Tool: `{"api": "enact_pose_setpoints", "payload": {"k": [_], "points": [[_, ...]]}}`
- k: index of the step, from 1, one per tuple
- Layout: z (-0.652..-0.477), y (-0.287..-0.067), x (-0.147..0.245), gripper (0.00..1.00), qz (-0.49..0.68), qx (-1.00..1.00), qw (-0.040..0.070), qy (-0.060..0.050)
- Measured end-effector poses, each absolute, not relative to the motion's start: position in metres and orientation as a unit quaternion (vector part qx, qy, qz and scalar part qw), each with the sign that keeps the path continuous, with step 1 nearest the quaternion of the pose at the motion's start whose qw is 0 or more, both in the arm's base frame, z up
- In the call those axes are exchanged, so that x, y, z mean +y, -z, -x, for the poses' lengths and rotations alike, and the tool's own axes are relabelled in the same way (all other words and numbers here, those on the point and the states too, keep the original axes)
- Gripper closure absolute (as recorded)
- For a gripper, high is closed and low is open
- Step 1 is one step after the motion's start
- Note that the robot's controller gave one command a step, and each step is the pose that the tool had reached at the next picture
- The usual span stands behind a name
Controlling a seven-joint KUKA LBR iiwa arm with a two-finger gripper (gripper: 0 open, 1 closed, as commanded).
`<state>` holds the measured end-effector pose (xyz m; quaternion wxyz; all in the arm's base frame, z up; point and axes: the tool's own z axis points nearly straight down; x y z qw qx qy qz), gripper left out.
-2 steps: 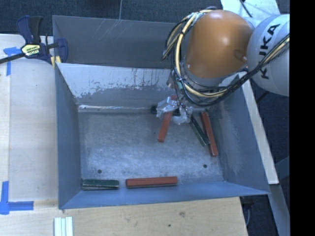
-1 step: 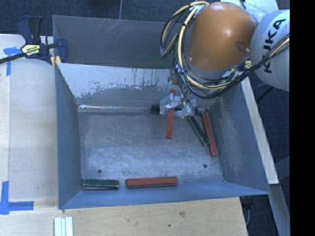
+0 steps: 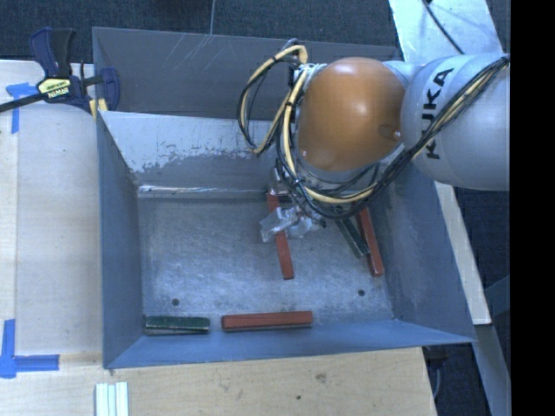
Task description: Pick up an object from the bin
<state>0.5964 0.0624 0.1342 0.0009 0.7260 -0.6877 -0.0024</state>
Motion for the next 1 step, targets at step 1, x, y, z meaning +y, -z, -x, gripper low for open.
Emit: {"api": "enact_pose_setpoints", "payload": {"k": [1], "points": [[-0.5982,-0.2475,0.0497,1.0,-0.721,-0.693,-0.005,-0.003]]}}
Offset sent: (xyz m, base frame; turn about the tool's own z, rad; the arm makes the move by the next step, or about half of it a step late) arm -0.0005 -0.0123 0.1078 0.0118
